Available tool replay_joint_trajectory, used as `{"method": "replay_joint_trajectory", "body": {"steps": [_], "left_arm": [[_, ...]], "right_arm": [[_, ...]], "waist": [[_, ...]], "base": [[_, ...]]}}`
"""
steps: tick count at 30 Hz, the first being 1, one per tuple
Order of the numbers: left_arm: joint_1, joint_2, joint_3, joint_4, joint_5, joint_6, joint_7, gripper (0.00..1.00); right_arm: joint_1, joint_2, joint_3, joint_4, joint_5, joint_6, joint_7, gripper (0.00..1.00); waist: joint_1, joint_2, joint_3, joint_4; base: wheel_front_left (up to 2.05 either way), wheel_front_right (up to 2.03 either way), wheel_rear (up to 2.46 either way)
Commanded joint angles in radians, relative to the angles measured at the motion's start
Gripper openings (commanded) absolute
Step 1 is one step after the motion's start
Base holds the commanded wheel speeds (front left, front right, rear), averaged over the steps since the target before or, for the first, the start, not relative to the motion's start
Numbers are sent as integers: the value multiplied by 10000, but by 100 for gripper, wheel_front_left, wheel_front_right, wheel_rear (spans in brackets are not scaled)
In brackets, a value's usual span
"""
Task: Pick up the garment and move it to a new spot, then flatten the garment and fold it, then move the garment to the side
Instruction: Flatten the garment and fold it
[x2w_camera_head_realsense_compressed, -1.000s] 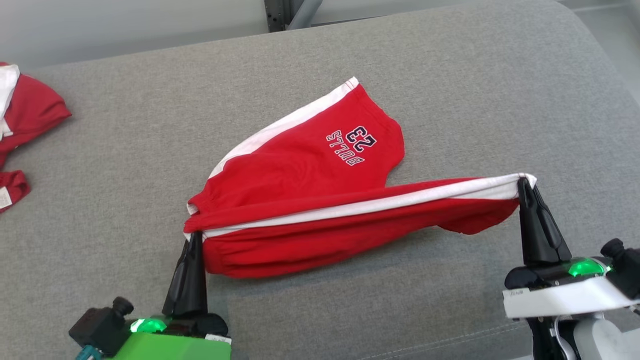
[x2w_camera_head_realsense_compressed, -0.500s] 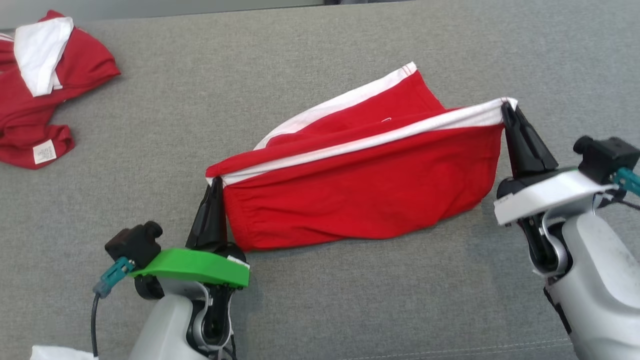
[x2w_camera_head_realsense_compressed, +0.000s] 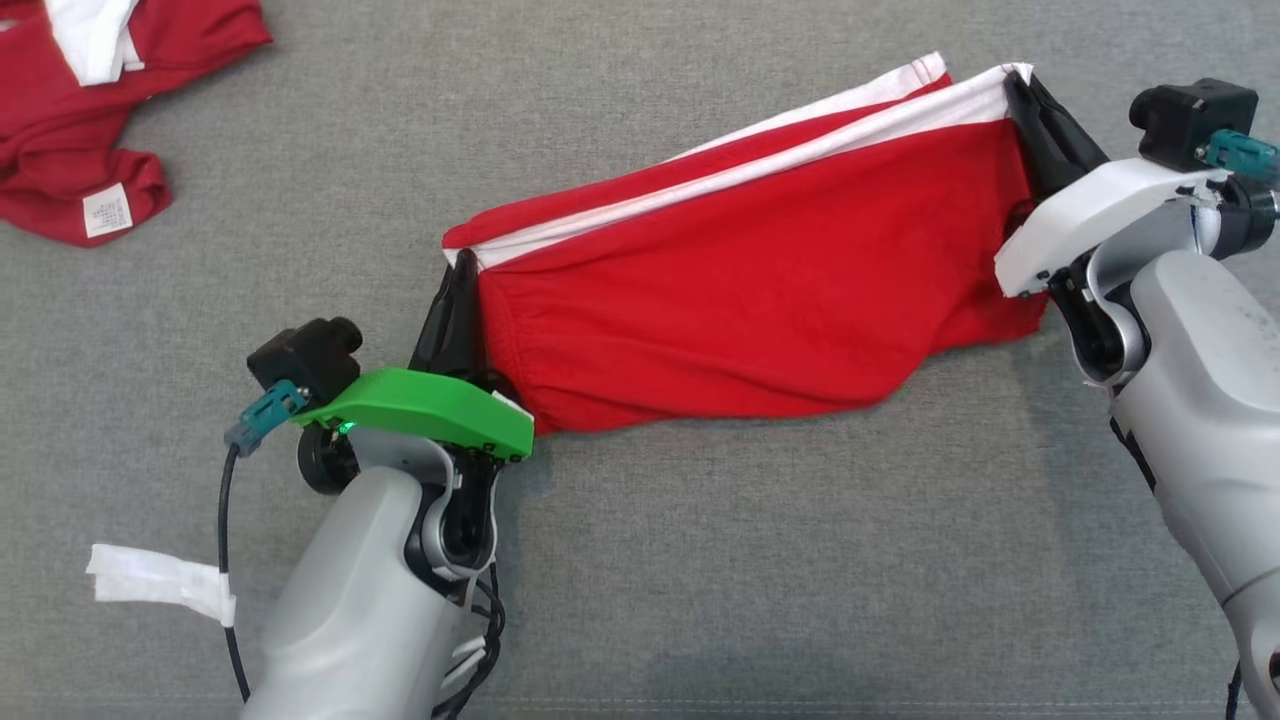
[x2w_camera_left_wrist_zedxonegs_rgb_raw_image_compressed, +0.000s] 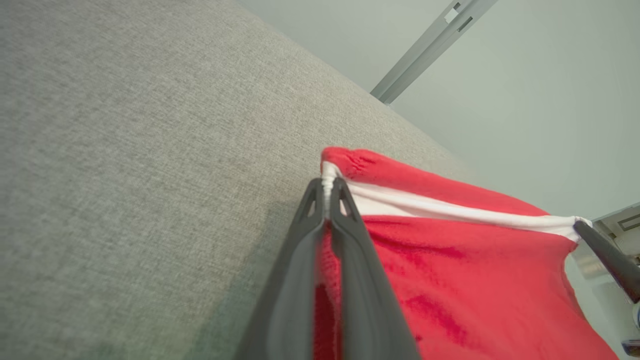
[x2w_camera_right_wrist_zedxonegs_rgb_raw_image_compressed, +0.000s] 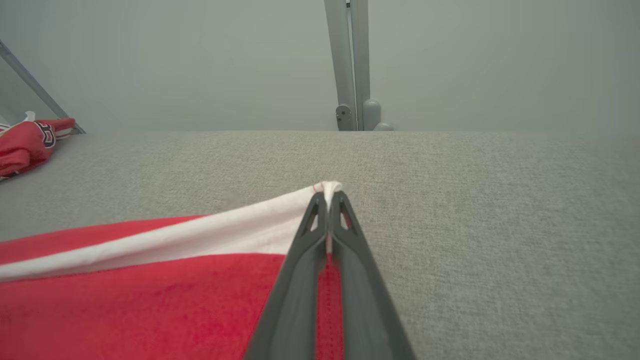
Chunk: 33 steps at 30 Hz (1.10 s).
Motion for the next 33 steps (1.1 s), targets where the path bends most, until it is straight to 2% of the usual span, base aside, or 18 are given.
{"method": "replay_joint_trajectory", "body": {"steps": [1,6,13,14,15,17,18,19,25,33], "left_arm": [[-288,50,-54,83,-158,81,-6,0],[-648,48,-330,340,-209,371,-6,0],[-839,48,-892,421,-199,447,-2,0],[-860,49,-927,376,-91,455,-2,18],[-865,46,-971,326,55,447,-2,26],[-810,46,-993,178,321,404,-2,48],[-750,46,-986,93,576,371,-2,82],[-663,46,-968,-15,853,354,-2,100],[179,160,-382,-999,2487,230,-2,100],[1709,260,676,-2437,3921,54,-2,100]], "right_arm": [[-256,-52,163,272,128,-21,-24,0],[-955,41,804,1260,363,-19,-124,0],[-1534,95,1341,2162,615,-19,-349,0],[-1617,88,1398,2277,642,-19,-389,0],[-1694,84,1441,2402,662,-19,-432,0],[-1825,88,1486,2611,731,-19,-524,39],[-1887,98,1475,2690,751,-19,-560,79],[-1941,110,1447,2759,768,-19,-610,100],[-1952,85,1666,2729,870,-19,-702,100],[-1352,-328,2277,2393,1242,-19,-704,100]], "waist": [[0,61,291,301],[0,61,377,416],[0,61,403,497],[0,61,403,510],[0,61,401,522],[0,61,381,538],[0,61,365,542],[0,61,342,541],[0,61,87,436],[0,61,-490,255]], "base": [[0,0,0],[0,0,0],[0,0,0],[0,0,0],[0,0,0],[0,0,0],[0,0,0],[0,0,0],[0,0,0],[0,0,0]]}}
